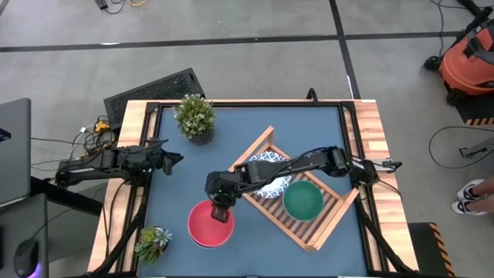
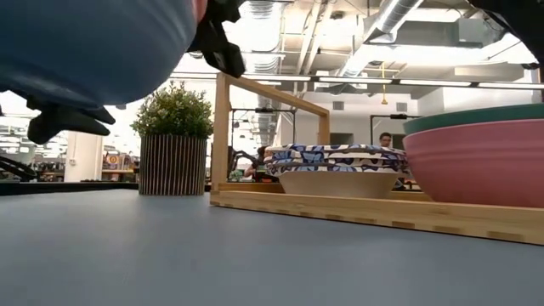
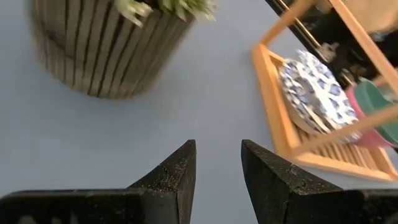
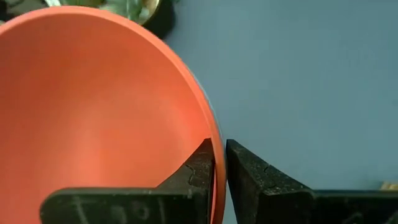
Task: Place and stack bowls onto a shelf
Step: Stack the orange bowl on the top of the green bowl on the shelf
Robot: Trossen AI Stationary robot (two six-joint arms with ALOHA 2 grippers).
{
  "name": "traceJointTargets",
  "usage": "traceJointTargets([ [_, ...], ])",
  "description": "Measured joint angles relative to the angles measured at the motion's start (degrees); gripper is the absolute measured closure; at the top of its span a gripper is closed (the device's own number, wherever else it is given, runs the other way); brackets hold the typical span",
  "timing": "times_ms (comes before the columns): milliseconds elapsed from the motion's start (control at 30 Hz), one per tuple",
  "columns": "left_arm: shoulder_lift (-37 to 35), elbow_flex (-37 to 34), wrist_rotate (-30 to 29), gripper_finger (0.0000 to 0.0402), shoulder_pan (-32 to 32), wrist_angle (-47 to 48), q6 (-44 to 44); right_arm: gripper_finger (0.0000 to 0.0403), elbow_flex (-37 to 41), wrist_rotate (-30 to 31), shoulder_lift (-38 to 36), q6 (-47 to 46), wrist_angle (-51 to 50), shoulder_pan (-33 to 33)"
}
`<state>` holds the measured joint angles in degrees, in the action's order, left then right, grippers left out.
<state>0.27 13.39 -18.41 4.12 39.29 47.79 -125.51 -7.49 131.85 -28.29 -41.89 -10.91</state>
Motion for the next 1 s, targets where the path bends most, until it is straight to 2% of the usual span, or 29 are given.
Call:
traceJointTargets([
  [167,0.0,0.0,7.0,0.0289,0.0,-2.5,-0.8,0.034,0.0,2.6,0.1,-6.2,-0.1,2.0],
  [267,0.0,0.0,8.8,0.0289,0.0,-3.7,-1.2,0.034,0.0,2.7,0.5,-7.3,0.1,3.2],
  [400,0.0,0.0,8.5,0.0289,0.0,-3.7,-0.8,0.0336,0.0,2.8,0.6,-8.4,-0.6,3.5],
  [767,0.0,0.0,7.1,0.0289,0.0,-3.7,-1.5,0.0282,0.3,2.1,0.6,-9.0,-6.0,1.7],
  [1000,0.0,0.0,6.0,0.0289,0.0,-3.7,-1.5,0.0292,0.4,2.9,0.6,-8.8,-6.1,0.2],
])
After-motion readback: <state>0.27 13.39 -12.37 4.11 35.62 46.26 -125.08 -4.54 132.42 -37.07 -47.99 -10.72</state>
